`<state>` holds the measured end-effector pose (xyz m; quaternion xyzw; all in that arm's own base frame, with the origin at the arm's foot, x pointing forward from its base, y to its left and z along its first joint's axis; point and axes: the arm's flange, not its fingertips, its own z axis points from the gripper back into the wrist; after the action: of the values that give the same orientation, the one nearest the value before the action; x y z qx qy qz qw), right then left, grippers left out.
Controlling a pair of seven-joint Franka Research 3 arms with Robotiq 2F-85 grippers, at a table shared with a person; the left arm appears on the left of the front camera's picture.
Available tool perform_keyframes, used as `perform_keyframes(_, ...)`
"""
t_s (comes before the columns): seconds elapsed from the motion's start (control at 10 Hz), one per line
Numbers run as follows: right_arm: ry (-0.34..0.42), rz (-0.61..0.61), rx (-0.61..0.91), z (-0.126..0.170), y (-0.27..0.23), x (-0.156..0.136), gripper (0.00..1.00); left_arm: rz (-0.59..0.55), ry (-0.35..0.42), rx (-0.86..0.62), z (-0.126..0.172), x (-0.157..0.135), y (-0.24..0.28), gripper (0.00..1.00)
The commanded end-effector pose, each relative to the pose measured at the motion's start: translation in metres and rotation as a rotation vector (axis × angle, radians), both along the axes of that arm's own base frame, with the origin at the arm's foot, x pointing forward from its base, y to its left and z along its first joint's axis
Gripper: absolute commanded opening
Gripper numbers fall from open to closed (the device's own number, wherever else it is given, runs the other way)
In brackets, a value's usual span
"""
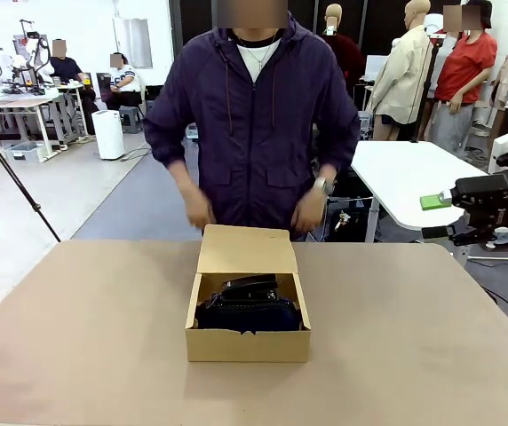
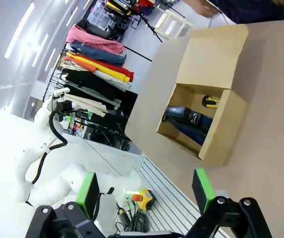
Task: Pack the items into the box.
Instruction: Close the Mailer Box.
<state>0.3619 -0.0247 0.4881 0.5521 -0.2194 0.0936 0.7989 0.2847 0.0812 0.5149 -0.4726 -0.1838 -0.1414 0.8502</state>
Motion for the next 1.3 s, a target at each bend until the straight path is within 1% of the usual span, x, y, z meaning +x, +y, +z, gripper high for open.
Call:
perform_keyframes(0.0, -0.019, 0.007, 0.018, 0.0039, -0.0001, 0.0025, 1.0, -0.01, -0.001, -0.003, -0.0006, -0.0012, 0.0019, 1.0)
perform_keyframes(1.2, -0.019, 0.007, 0.018, 0.0039, -0.0001, 0.0025, 1.0, -0.01, -0.001, -0.003, -0.0006, -0.0012, 0.0019, 1.0)
